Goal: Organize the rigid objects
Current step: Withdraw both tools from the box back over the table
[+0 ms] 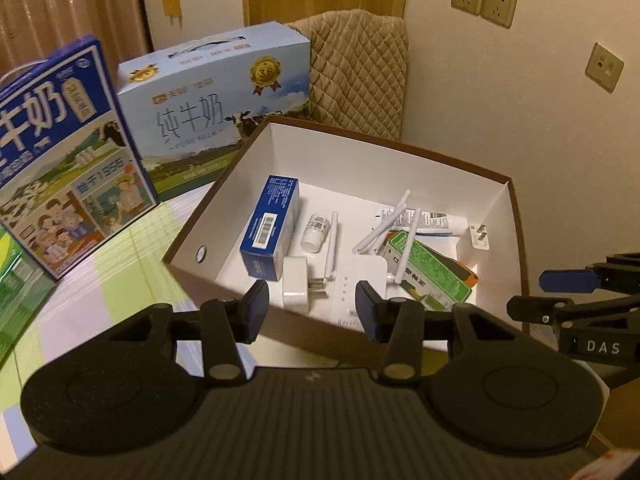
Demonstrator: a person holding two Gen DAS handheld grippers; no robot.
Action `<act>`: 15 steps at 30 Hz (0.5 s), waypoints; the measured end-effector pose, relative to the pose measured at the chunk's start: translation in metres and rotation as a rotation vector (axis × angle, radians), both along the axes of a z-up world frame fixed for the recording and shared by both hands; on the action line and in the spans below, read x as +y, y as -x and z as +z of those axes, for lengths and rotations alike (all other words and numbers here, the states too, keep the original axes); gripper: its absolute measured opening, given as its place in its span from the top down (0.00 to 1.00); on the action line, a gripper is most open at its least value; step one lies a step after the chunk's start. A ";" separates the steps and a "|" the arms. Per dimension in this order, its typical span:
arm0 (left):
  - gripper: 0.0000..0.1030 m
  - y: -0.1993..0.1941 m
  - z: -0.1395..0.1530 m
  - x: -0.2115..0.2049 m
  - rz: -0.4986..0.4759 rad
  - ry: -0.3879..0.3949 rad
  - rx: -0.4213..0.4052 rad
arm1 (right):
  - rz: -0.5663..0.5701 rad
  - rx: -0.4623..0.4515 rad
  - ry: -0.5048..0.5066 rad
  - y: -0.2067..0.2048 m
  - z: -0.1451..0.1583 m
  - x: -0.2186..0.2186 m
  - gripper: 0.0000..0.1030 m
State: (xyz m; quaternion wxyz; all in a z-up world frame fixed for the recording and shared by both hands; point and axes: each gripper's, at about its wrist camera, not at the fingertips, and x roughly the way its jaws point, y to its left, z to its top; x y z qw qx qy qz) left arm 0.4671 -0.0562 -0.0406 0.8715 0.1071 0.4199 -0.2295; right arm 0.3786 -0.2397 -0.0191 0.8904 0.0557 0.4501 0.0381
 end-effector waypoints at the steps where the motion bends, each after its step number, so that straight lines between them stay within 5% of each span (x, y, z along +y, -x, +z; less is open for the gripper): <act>1: 0.58 0.005 0.002 0.003 0.003 0.000 -0.003 | 0.004 -0.003 0.000 0.003 0.001 0.001 0.57; 15: 0.57 0.082 0.010 0.046 0.061 0.016 0.000 | 0.088 -0.008 -0.032 0.056 0.005 0.029 0.57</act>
